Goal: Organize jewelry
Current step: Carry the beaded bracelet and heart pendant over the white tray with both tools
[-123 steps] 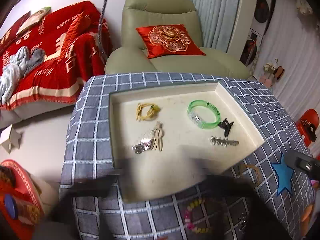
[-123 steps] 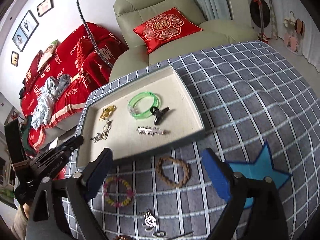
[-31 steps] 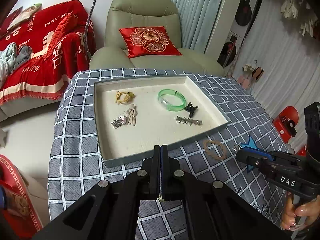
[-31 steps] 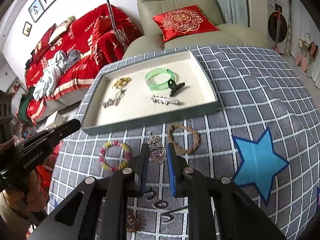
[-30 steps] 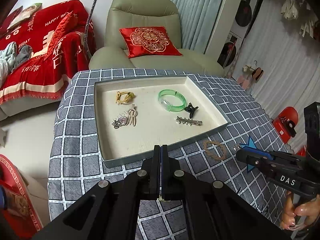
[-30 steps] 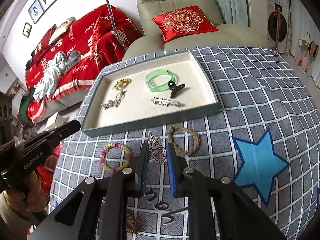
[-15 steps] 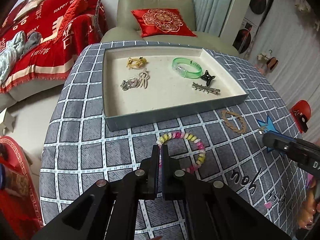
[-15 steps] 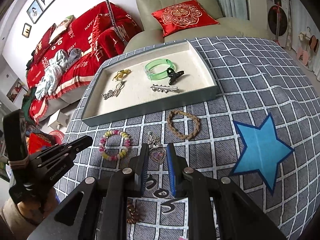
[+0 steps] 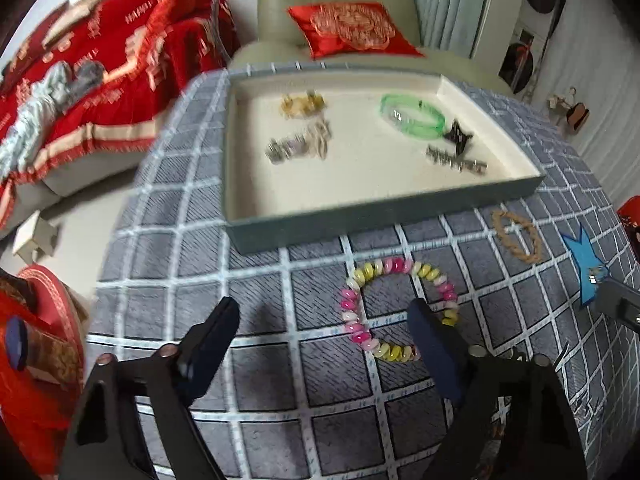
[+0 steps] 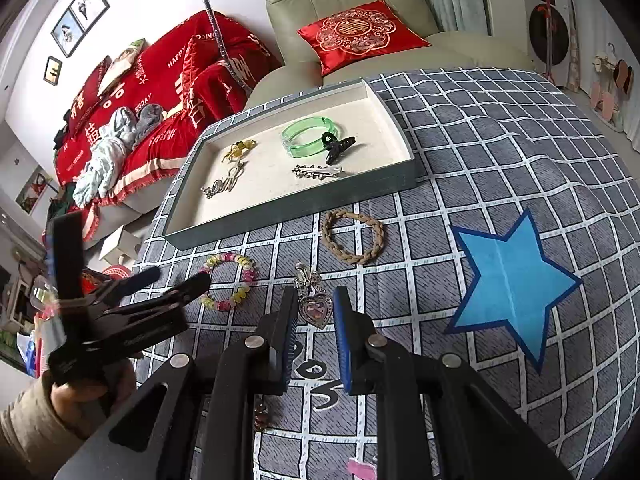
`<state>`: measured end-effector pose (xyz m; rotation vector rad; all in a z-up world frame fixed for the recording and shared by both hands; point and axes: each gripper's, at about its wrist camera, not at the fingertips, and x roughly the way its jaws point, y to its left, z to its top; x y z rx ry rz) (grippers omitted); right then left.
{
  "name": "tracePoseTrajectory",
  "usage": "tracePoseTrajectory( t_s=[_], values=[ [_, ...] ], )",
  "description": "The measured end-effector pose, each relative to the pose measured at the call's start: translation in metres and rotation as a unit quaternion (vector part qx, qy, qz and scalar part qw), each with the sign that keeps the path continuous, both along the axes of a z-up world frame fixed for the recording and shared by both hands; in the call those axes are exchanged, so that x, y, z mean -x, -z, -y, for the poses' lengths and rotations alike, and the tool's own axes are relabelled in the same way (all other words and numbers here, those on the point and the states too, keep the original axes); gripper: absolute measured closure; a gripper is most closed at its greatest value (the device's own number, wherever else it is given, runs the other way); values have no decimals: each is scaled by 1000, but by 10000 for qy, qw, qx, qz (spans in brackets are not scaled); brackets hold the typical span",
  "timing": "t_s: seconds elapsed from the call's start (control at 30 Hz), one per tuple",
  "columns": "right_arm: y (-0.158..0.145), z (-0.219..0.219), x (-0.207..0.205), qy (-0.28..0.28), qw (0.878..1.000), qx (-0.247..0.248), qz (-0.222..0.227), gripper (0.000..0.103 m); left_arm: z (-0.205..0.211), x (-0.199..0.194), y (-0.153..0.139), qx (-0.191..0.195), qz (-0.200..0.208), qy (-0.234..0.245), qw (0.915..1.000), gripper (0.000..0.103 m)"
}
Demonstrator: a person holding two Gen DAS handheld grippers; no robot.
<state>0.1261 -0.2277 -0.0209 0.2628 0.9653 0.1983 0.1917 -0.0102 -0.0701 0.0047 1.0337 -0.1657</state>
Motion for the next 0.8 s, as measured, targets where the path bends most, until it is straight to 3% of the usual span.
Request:
tracePoseTrajectory(
  t_s=[0.03,0.13,0.2,0.23,0.27,0.37,0.8],
  values=[
    [0,0,0,1,10000,1,1,84,0,-1,3,8,-58,4,10000,18],
    [0,1,0,18,10000,-3,0,84,7,-1,4,-65,97,122,9999,23],
    [0,2,1,25,10000,1,3,84,12,1,4,-184,240,292,9991,45],
    [0,2,2,28,10000,6,3,84,16,2,3,-182,278,398,9987,70],
    [0,2,2,31,10000,8,4,84,18,3,1,-172,267,469,9984,78],
    [-2,3,1,44,10000,-1,21,84,16,6,-4,219,199,602,9978,78],
    [-31,7,-25,131,9996,-58,254,84,-2,-1,-82,831,797,596,9916,78]
  ],
)
